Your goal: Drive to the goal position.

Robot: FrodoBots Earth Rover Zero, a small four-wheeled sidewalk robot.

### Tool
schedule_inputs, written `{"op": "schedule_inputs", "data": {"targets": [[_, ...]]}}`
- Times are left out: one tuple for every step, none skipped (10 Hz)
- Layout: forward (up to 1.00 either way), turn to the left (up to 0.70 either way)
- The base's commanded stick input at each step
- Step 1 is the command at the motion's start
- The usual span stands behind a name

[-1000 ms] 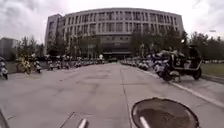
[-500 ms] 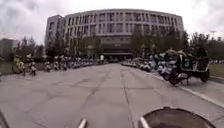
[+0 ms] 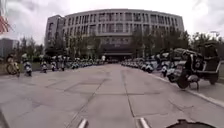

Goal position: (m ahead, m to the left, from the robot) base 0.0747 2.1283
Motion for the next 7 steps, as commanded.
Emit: {"op": "schedule_inputs", "data": {"targets": [[0.7, 0.0], [0.7, 0.0], [0.7, 0.0], [0.7, 0.0], [0.7, 0.0], [0.7, 0.0], [0.7, 0.0]]}}
